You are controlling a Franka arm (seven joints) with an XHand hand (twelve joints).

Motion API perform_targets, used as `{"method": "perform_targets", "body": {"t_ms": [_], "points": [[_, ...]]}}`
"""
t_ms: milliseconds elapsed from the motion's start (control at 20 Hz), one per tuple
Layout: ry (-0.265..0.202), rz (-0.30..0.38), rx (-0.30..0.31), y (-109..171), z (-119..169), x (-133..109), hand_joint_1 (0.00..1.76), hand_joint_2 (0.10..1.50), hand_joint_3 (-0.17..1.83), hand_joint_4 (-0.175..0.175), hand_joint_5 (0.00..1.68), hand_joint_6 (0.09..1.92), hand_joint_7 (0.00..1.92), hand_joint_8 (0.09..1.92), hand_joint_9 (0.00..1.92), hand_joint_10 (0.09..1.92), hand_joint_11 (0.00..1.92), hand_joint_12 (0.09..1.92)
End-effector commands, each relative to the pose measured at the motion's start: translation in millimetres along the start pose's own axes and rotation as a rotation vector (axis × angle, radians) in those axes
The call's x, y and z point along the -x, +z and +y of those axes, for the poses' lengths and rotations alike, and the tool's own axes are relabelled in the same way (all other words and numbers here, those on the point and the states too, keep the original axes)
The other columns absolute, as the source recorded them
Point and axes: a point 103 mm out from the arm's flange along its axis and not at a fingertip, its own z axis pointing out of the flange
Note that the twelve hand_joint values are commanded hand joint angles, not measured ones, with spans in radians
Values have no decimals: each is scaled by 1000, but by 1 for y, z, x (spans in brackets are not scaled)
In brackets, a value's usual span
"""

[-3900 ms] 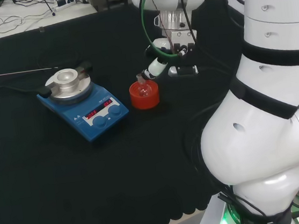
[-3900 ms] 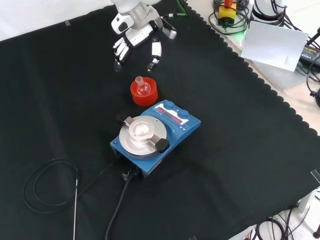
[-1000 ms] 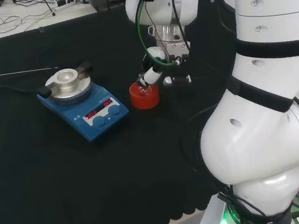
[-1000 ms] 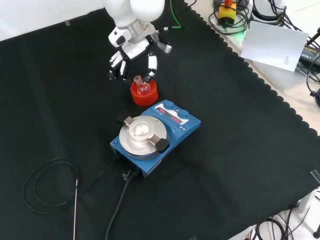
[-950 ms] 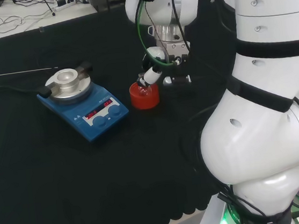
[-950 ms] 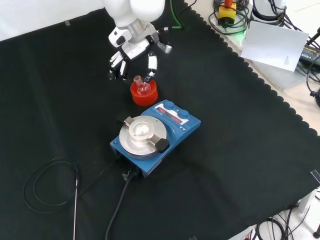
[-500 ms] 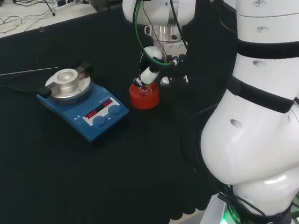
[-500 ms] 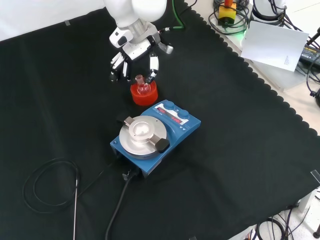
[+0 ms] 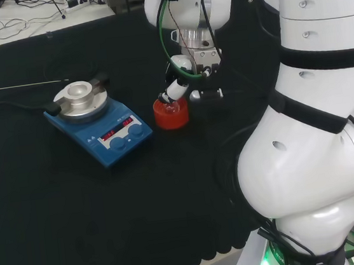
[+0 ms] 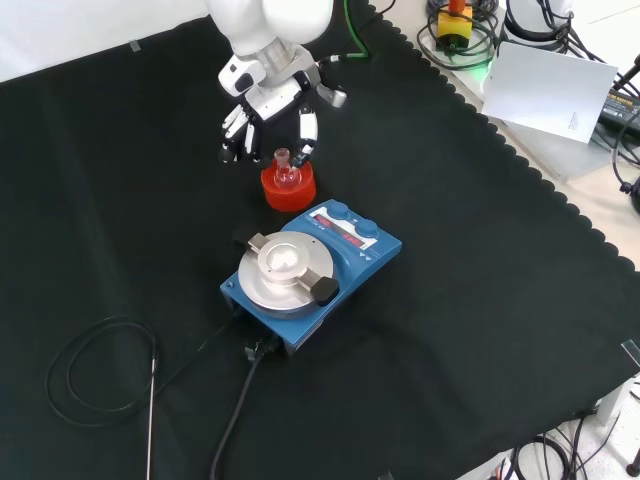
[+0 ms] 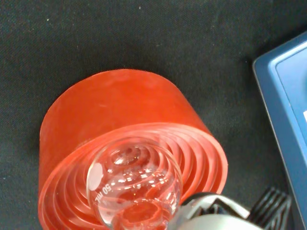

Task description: Pick up the round-bottom flask.

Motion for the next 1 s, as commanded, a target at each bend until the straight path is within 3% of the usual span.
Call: {"method": "perform_targets", "body": {"t_ms": [50, 250, 1000], "points": [[1, 6, -20, 0, -1, 0, 882, 615, 641, -79, 713, 852, 146, 629, 407, 652, 188, 1376], [4, 4, -25, 1, -3, 0, 863, 601, 643, -67, 613, 825, 128, 623, 390, 650, 170, 1381], [23, -1, -10, -1, -7, 8, 844, 599, 648, -92, 868, 909, 123, 625, 383, 658, 160, 1389]]}}
